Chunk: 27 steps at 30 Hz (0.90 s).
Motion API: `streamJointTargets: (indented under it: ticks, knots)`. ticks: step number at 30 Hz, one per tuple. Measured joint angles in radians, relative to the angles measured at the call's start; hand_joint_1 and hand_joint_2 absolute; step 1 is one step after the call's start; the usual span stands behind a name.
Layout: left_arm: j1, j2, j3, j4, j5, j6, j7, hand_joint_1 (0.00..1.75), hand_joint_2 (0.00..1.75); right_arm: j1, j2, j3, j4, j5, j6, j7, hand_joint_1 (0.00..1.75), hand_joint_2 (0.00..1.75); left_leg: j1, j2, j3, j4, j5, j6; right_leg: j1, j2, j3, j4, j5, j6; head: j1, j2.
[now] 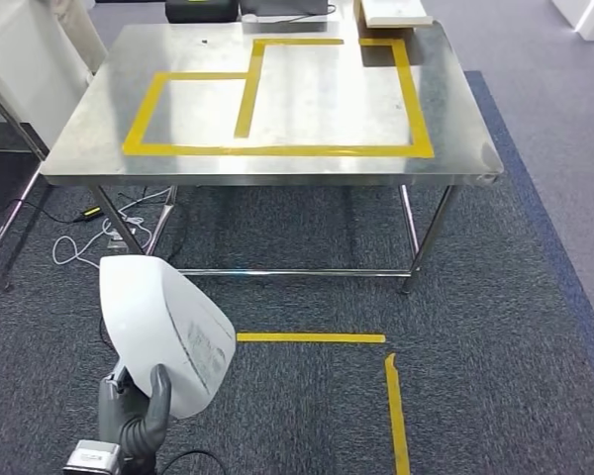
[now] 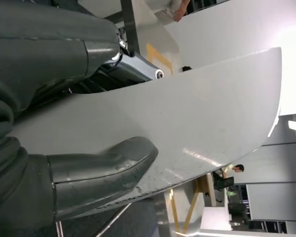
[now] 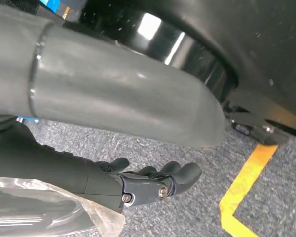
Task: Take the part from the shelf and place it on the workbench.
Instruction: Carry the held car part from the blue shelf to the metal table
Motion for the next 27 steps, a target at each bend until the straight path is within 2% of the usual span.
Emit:
streamJointTargets:
  ticks: [2, 4, 5, 6, 7, 9, 10, 11, 13, 15, 16, 17, 19, 20, 21, 22, 23, 25, 26, 27]
  knots:
    - [-0.001, 0.0, 0.0, -0.001, 0.0, 0.0, 0.0, 1.75, 1.75, -0.001, 0.0, -0.001, 0.0, 0.0, 0.0, -0.001, 0.0, 0.0, 0.003, 0.002, -0.045, 0.091, -0.025, -0.011, -0.003, -0.001, 0.021, -0.005, -0.008, -0.009, -0.003, 0.0]
    - [-0.001, 0.0, 0.001, -0.002, 0.0, 0.0, 0.0, 1.75, 1.75, -0.002, 0.0, -0.002, 0.0, 0.001, 0.001, -0.001, 0.0, 0.0, 0.007, 0.002, -0.121, 0.209, -0.076, -0.021, -0.003, -0.001, 0.034, -0.005, -0.02, -0.013, -0.005, 0.0]
    - [0.0, 0.001, 0.001, -0.002, 0.0, 0.0, 0.0, 1.75, 1.75, -0.001, 0.0, -0.002, 0.0, 0.001, 0.001, -0.001, 0.0, 0.0, 0.008, 0.002, -0.151, 0.245, -0.093, -0.023, -0.003, -0.001, 0.042, -0.005, -0.027, -0.013, -0.005, 0.0]
    - [0.001, 0.001, 0.001, -0.002, 0.0, 0.0, 0.0, 1.75, 1.75, -0.001, 0.0, -0.002, 0.0, 0.001, 0.001, -0.001, 0.0, 0.0, 0.009, 0.002, -0.169, 0.252, -0.092, -0.024, -0.003, 0.0, 0.051, -0.005, -0.035, -0.012, -0.005, 0.0]
    - [0.001, 0.001, 0.001, -0.002, 0.0, 0.0, 0.0, 1.75, 1.75, 0.0, 0.0, -0.003, 0.0, 0.001, 0.001, -0.001, 0.0, 0.0, 0.01, 0.003, -0.171, 0.226, -0.069, -0.023, -0.003, 0.0, 0.063, -0.005, -0.044, -0.01, -0.005, 0.0]
    - [0.002, 0.001, 0.001, -0.002, 0.0, 0.0, 0.0, 1.75, 1.75, 0.0, 0.0, -0.003, 0.0, 0.002, 0.003, -0.001, 0.0, 0.0, 0.009, 0.006, -0.146, 0.111, 0.025, -0.017, -0.003, 0.0, 0.085, -0.006, -0.063, -0.006, -0.005, 0.0]
    - [0.002, 0.001, 0.002, -0.002, 0.0, 0.0, 0.0, 1.75, 1.75, 0.001, 0.001, -0.003, 0.0, 0.003, 0.004, -0.001, 0.0, 0.0, 0.007, 0.009, -0.134, 0.058, 0.057, -0.013, -0.002, 0.0, 0.093, -0.006, -0.072, -0.002, -0.005, 0.0]
    - [0.002, 0.001, 0.002, -0.003, 0.0, 0.0, 0.0, 1.75, 1.75, -0.001, 0.001, -0.003, 0.001, 0.005, 0.005, -0.001, 0.0, 0.0, 0.004, 0.012, -0.127, 0.024, 0.075, -0.008, -0.001, -0.001, 0.093, -0.009, -0.078, 0.003, -0.004, 0.0]
    - [0.004, 0.0, 0.003, -0.004, 0.0, 0.0, 0.001, 1.75, 1.75, -0.003, 0.001, -0.003, 0.001, 0.007, 0.005, -0.001, 0.0, 0.0, -0.001, 0.012, -0.125, 0.0, 0.071, 0.006, 0.0, -0.003, 0.103, -0.014, -0.079, 0.016, -0.003, 0.0]
    - [0.006, 0.0, 0.005, -0.005, -0.001, 0.0, 0.001, 1.75, 1.75, -0.005, 0.001, -0.003, 0.001, 0.009, 0.006, -0.001, 0.0, 0.0, 0.001, 0.008, -0.107, -0.013, 0.071, 0.021, 0.0, -0.003, 0.115, -0.01, -0.081, 0.029, -0.003, 0.0]
    - [0.006, -0.001, 0.005, -0.006, -0.001, 0.0, 0.001, 1.75, 1.75, -0.006, 0.001, -0.003, 0.001, 0.01, 0.006, -0.001, 0.0, 0.0, 0.003, 0.007, -0.094, -0.017, 0.067, 0.027, -0.001, -0.001, 0.104, 0.015, -0.087, 0.032, 0.0, 0.0]
    - [0.005, -0.002, 0.006, -0.007, -0.001, 0.0, 0.0, 1.75, 1.75, -0.008, 0.001, -0.003, 0.001, 0.01, 0.007, -0.002, 0.0, 0.0, 0.004, 0.007, -0.083, -0.02, 0.063, 0.032, -0.001, 0.0, 0.078, 0.061, -0.099, 0.034, 0.002, 0.0]
    - [0.003, -0.004, 0.006, -0.009, -0.002, -0.001, 0.0, 1.75, 1.75, -0.01, 0.001, -0.003, 0.001, 0.012, 0.007, -0.002, 0.0, 0.0, 0.002, 0.007, -0.07, -0.021, 0.051, 0.038, -0.001, 0.002, -0.011, 0.19, -0.144, 0.036, 0.006, 0.0]
    - [0.003, -0.005, 0.006, -0.009, -0.002, -0.002, 0.0, 1.75, 1.75, -0.009, 0.0, -0.003, 0.001, 0.013, 0.008, -0.001, 0.0, 0.0, 0.0, 0.006, -0.063, -0.021, 0.043, 0.04, 0.0, 0.002, -0.053, 0.236, -0.169, 0.036, 0.007, 0.0]
    - [0.003, -0.006, 0.006, -0.009, -0.002, -0.003, 0.0, 1.75, 1.75, -0.007, 0.0, -0.003, 0.001, 0.013, 0.008, -0.001, 0.0, 0.0, -0.001, 0.004, -0.053, -0.021, 0.034, 0.041, 0.0, 0.003, -0.083, 0.255, -0.183, 0.036, 0.007, 0.0]
    - [0.003, -0.006, 0.007, -0.009, -0.002, -0.003, 0.0, 1.75, 1.75, -0.005, 0.0, -0.003, 0.001, 0.013, 0.008, -0.001, 0.0, 0.0, -0.003, 0.002, -0.04, -0.021, 0.024, 0.041, 0.002, 0.003, -0.096, 0.24, -0.176, 0.034, 0.007, 0.0]
    - [0.003, -0.006, 0.007, -0.009, -0.002, -0.004, 0.0, 1.75, 1.75, -0.003, 0.0, -0.003, 0.001, 0.014, 0.008, -0.001, 0.0, 0.0, -0.004, 0.0, -0.025, -0.021, 0.014, 0.041, 0.003, 0.003, -0.095, 0.196, -0.143, 0.031, 0.007, 0.0]
    - [0.003, -0.007, 0.007, -0.009, -0.002, -0.005, 0.0, 1.75, 1.75, 0.0, 0.0, -0.003, 0.001, 0.014, 0.008, -0.001, 0.0, 0.0, -0.007, -0.001, 0.0, -0.02, -0.009, 0.036, 0.008, 0.004, -0.081, 0.085, -0.038, 0.019, 0.007, 0.0]
    - [0.002, -0.008, 0.008, -0.009, -0.002, -0.005, 0.0, 1.75, 1.75, 0.0, 0.0, -0.003, 0.001, 0.014, 0.008, -0.001, 0.0, 0.0, -0.007, -0.002, 0.007, -0.02, -0.019, 0.032, 0.011, 0.004, -0.071, 0.049, -0.004, 0.014, 0.007, 0.0]
    - [0.002, -0.008, 0.008, -0.009, -0.002, -0.005, 0.0, 1.75, 1.75, 0.001, 0.0, -0.003, 0.001, 0.014, 0.008, -0.001, 0.0, 0.0, -0.007, -0.003, 0.014, -0.021, -0.027, 0.026, 0.014, 0.005, -0.066, 0.03, 0.016, 0.008, 0.006, 0.0]
